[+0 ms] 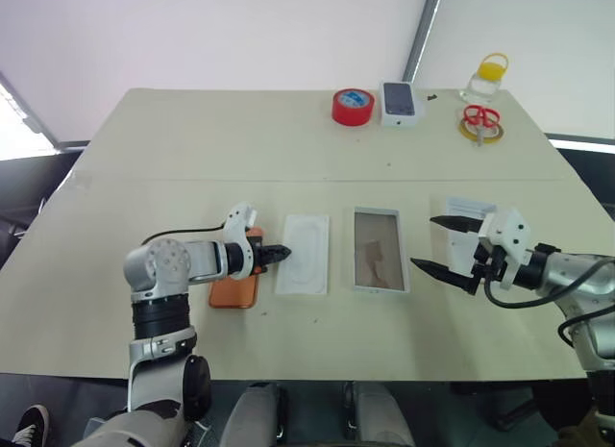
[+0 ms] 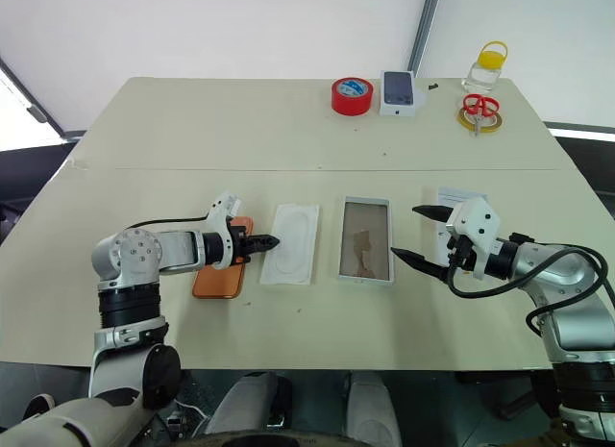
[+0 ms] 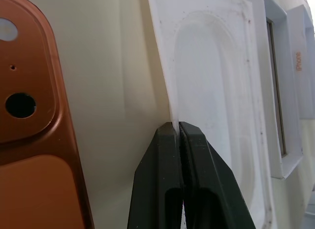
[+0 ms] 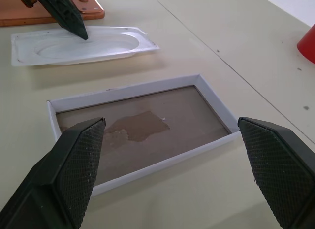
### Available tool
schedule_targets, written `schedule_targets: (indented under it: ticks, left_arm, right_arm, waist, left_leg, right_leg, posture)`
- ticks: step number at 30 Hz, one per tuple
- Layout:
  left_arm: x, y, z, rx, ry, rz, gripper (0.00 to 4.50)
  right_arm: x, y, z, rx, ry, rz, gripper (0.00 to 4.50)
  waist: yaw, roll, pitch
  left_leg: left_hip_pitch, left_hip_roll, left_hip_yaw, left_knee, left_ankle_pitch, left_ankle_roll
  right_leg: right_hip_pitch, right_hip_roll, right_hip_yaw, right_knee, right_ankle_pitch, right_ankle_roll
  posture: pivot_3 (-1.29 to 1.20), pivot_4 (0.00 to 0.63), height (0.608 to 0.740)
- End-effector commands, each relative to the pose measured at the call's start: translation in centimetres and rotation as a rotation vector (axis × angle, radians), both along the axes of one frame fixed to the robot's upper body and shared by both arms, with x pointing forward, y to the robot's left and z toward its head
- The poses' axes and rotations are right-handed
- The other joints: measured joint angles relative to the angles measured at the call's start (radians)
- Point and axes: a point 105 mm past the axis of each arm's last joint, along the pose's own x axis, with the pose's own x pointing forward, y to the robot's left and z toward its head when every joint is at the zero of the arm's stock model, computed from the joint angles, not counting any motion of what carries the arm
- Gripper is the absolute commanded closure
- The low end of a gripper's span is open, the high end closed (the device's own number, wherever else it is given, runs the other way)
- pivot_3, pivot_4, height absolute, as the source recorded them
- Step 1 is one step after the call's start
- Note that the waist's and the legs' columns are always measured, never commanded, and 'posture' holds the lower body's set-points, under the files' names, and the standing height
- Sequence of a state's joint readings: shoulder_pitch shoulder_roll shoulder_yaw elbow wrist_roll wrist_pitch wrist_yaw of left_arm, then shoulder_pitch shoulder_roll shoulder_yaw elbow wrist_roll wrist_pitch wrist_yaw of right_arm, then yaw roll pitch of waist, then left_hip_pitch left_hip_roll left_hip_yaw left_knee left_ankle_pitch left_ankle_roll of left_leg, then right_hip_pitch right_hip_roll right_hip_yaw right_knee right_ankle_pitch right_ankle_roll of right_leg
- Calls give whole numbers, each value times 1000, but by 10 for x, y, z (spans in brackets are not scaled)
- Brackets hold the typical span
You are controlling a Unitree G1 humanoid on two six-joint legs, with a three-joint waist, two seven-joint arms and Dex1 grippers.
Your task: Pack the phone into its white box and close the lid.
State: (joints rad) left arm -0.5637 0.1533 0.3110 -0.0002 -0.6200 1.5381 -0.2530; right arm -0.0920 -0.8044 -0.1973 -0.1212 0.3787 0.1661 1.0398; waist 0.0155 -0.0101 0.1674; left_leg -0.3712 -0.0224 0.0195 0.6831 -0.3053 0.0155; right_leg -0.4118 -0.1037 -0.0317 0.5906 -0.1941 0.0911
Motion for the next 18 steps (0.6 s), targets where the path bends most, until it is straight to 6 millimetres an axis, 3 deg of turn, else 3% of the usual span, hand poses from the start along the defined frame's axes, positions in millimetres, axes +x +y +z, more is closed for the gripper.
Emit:
schedule_targets:
  ticks: [1, 4, 13, 16, 18]
  left_arm:
    - [-11, -2, -22, 43, 78, -2, 4489]
    - [-1, 2, -7, -29, 24, 58, 4489]
    - [8, 6, 28, -93, -87, 70, 4489]
    - [10, 5, 32, -105, -89, 80, 4500]
    - [13, 7, 33, -72, -118, 95, 4500]
  right_arm:
    - [-21, 17, -6, 15, 57, 112, 0]
    - [-40, 39, -24, -20, 109, 217, 0]
    - [-26, 58, -39, -41, 145, 260, 0]
    - [-24, 56, -54, -93, 199, 280, 848]
    - [-23, 50, -67, -176, 212, 293, 1905]
  waist:
    - [2, 0, 0]
    - [0, 0, 0]
    - [-2, -9, 5]
    - [-1, -9, 5]
    - [0, -9, 5]
  left_leg:
    - [0, 0, 0, 0, 0, 0]
    - [-1, 0, -2, -1, 0, 0]
    - [-5, 1, -1, -1, 0, 0]
    - [-11, 1, -1, -1, 0, -1]
    - [-16, 0, -1, 0, 1, -1]
  right_leg:
    - [0, 0, 0, 0, 0, 0]
    - [0, 0, -1, -2, -1, 1]
    - [-6, 1, -1, -1, -1, 5]
    - [-11, 1, -1, -1, 2, 3]
    - [-15, 0, -1, -1, 3, 4]
  posture:
    - [0, 150, 740]
    - [0, 150, 740]
    - [0, 150, 740]
    - [0, 150, 740]
    - [0, 150, 740]
